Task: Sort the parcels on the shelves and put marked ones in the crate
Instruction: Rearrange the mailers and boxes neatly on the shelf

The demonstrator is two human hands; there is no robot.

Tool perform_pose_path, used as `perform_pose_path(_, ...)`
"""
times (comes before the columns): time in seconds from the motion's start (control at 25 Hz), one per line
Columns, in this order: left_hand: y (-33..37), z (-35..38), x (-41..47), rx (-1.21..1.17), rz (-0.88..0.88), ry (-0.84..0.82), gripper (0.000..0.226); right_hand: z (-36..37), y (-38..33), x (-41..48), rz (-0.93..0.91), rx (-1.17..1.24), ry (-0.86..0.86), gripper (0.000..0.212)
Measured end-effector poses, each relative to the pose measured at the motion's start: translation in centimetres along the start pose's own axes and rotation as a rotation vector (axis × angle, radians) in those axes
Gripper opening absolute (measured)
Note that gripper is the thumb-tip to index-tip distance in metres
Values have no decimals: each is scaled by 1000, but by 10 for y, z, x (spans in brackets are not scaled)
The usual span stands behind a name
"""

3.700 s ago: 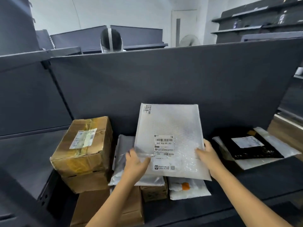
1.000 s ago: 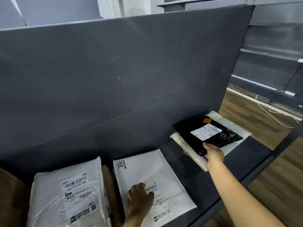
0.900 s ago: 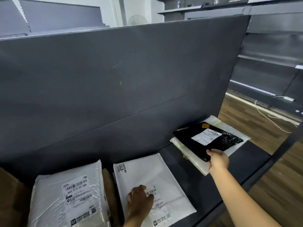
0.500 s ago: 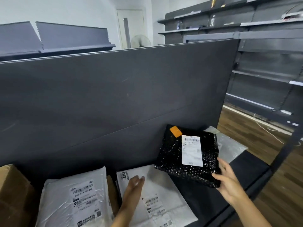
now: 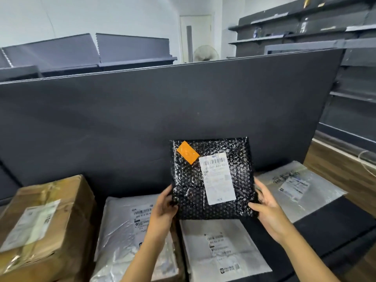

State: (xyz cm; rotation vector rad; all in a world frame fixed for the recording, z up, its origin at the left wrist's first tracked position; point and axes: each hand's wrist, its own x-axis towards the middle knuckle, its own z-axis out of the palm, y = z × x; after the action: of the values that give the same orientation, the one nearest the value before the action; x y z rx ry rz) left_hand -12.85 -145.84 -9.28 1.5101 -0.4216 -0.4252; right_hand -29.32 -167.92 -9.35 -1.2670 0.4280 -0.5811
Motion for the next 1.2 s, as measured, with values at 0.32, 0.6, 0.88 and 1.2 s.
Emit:
perform_pose_path(0.32, 11, -47, -8, -5, 53, 146, 56, 57, -12, 10, -14, -12, -122, 67)
perform_pose_path(0.6, 11, -56, -7, 10, 42, 198, 54, 82, -31, -1, -127, -186, -238, 68)
perform_pose_path(0.88, 33, -44, -16, -30, 56, 217, 49, 77, -37, 8, -132, -177, -205, 68)
perform_pose_path(1.2, 44, -32, -21, 37, 245, 229, 50, 67, -29, 13, -42, -68, -129, 62)
